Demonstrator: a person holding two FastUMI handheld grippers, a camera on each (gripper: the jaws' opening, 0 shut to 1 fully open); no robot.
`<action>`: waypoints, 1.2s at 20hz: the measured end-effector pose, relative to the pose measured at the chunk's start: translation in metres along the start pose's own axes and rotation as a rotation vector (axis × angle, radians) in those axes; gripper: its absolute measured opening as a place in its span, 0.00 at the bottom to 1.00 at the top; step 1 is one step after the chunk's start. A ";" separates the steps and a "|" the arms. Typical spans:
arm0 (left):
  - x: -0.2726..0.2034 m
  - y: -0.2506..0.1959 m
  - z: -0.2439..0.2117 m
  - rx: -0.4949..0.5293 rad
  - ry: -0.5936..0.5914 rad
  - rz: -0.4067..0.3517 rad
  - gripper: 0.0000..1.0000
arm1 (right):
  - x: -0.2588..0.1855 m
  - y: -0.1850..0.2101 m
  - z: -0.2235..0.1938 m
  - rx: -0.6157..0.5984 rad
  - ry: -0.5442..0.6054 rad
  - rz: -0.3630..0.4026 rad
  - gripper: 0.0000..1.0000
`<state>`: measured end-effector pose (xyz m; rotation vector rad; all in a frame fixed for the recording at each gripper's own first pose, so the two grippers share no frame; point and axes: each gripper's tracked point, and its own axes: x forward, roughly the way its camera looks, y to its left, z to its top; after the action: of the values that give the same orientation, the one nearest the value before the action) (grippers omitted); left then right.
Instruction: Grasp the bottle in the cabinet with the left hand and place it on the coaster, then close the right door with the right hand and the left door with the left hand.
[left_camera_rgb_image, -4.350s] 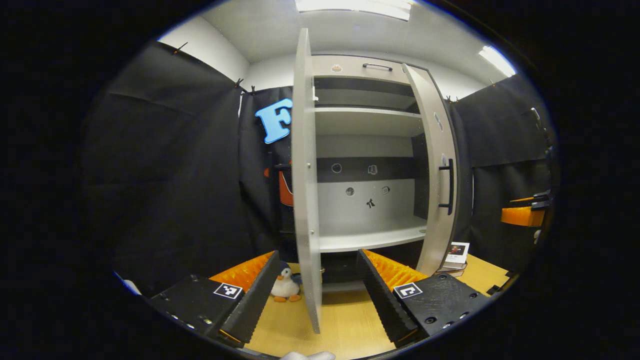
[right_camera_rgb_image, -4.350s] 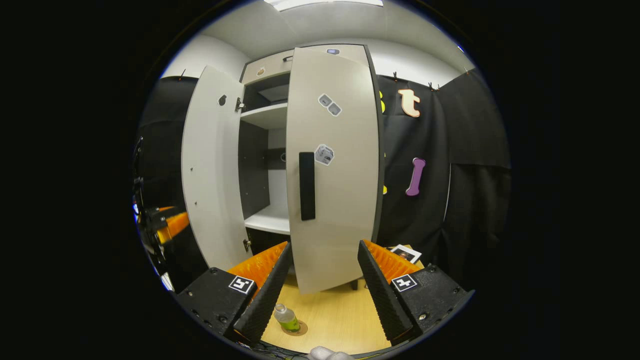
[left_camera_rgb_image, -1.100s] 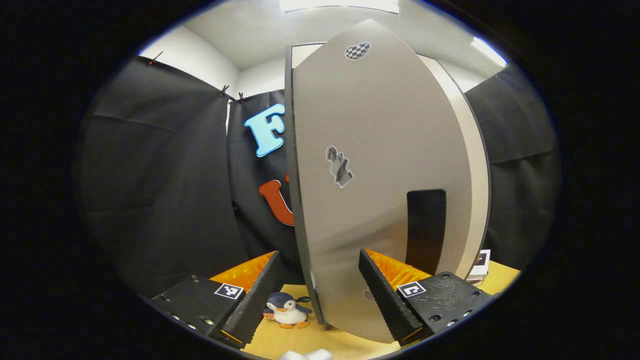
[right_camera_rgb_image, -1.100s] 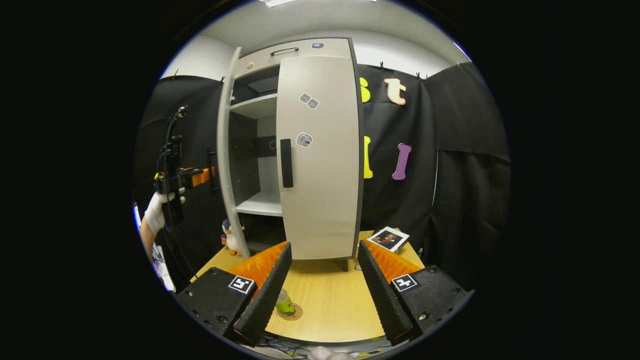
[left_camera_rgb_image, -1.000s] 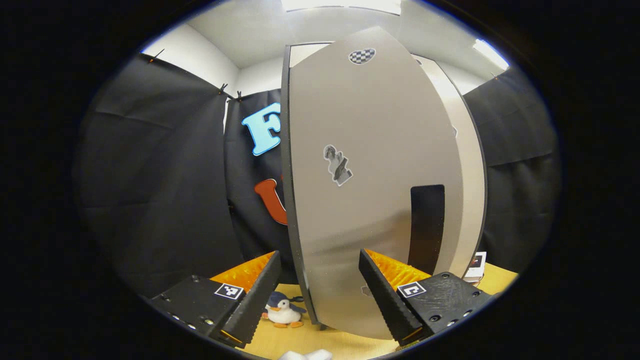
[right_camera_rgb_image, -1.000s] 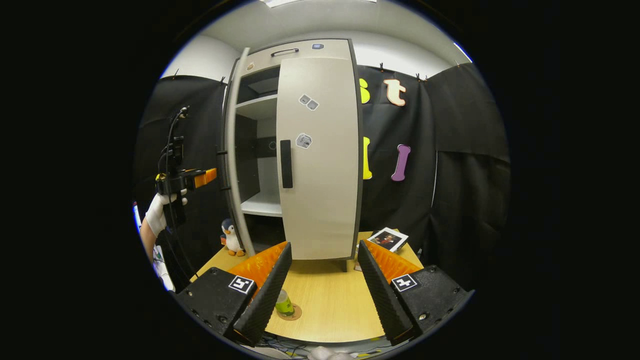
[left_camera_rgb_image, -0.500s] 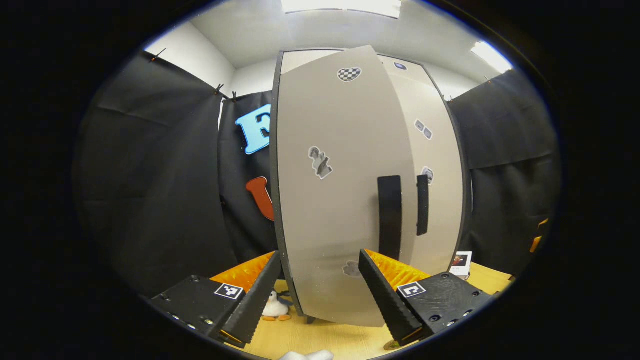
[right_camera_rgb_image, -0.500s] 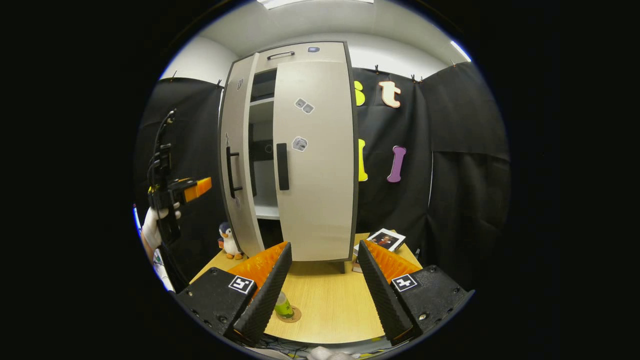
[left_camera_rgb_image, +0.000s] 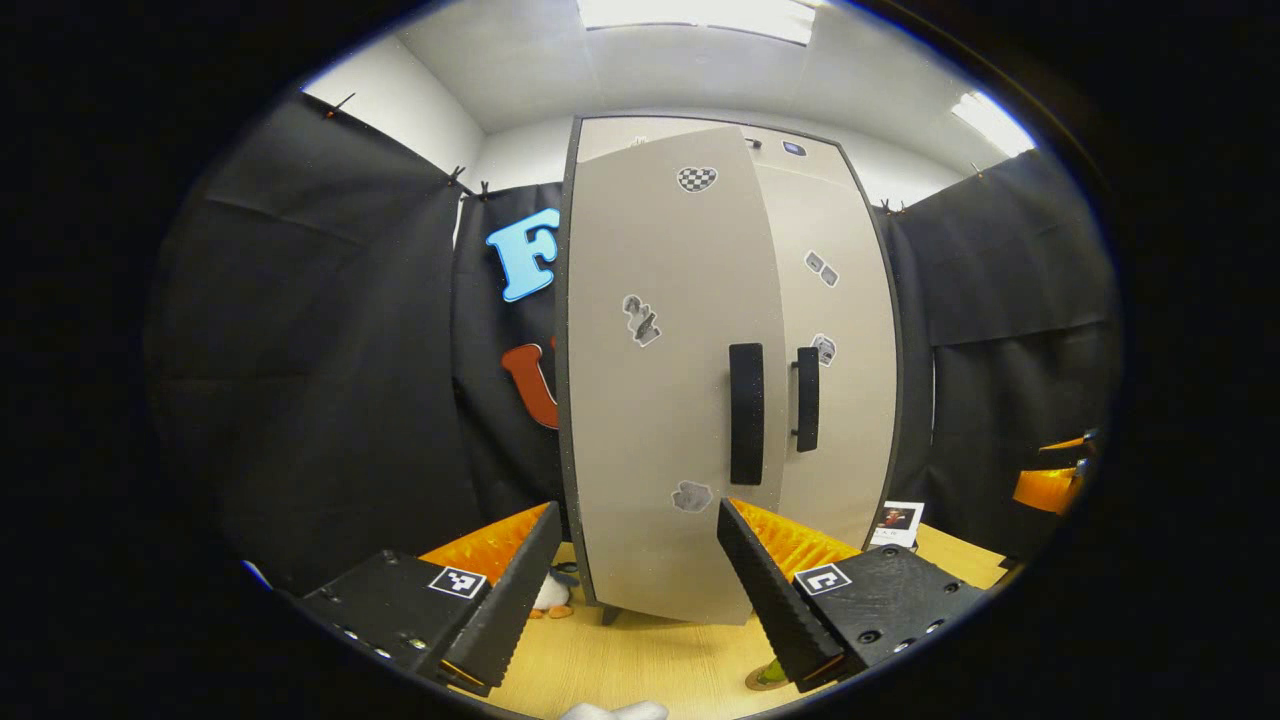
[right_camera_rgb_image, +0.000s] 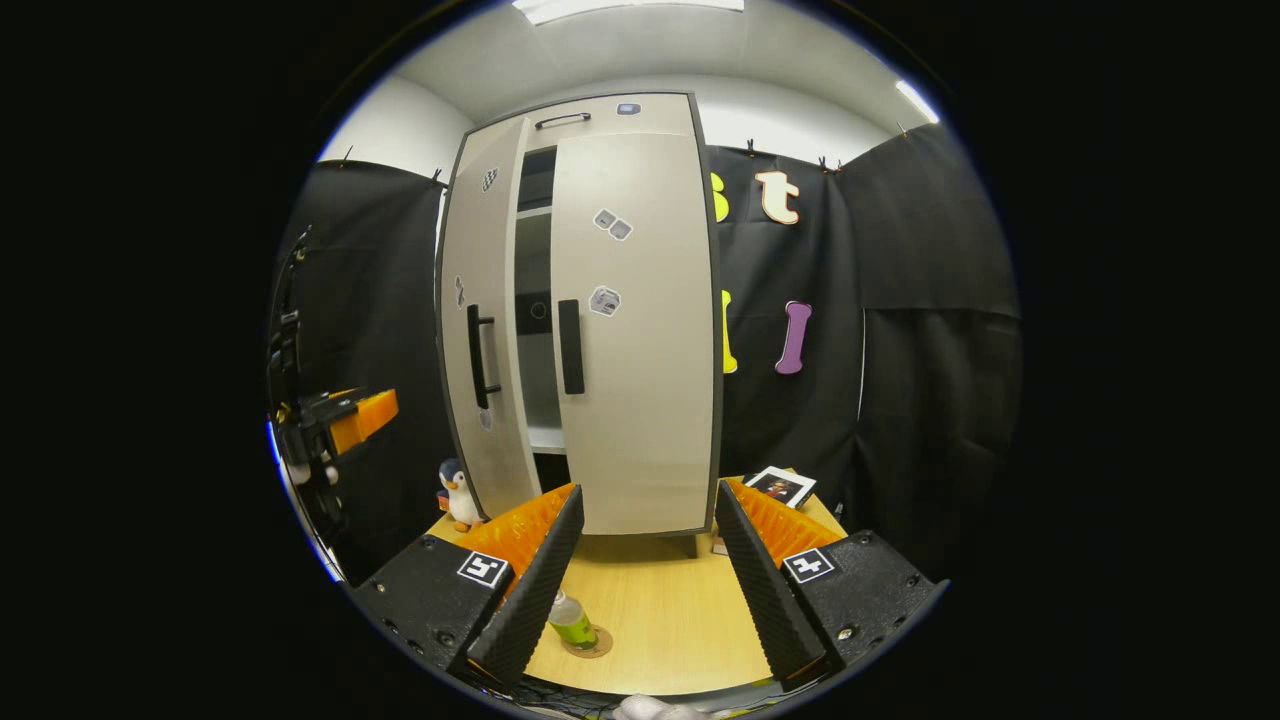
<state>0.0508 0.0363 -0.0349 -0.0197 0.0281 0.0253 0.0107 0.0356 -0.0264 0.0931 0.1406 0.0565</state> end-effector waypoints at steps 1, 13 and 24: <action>-0.007 0.001 -0.004 0.008 0.004 0.007 0.96 | 0.001 0.002 -0.003 -0.006 0.007 0.003 0.82; -0.029 0.011 -0.019 0.013 0.047 0.049 0.96 | 0.012 0.026 -0.002 -0.027 0.008 0.060 0.82; -0.025 0.004 -0.020 0.004 0.061 0.021 0.96 | 0.012 0.027 -0.007 -0.040 0.023 0.049 0.82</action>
<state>0.0247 0.0389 -0.0547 -0.0161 0.0890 0.0460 0.0198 0.0637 -0.0327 0.0562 0.1600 0.1096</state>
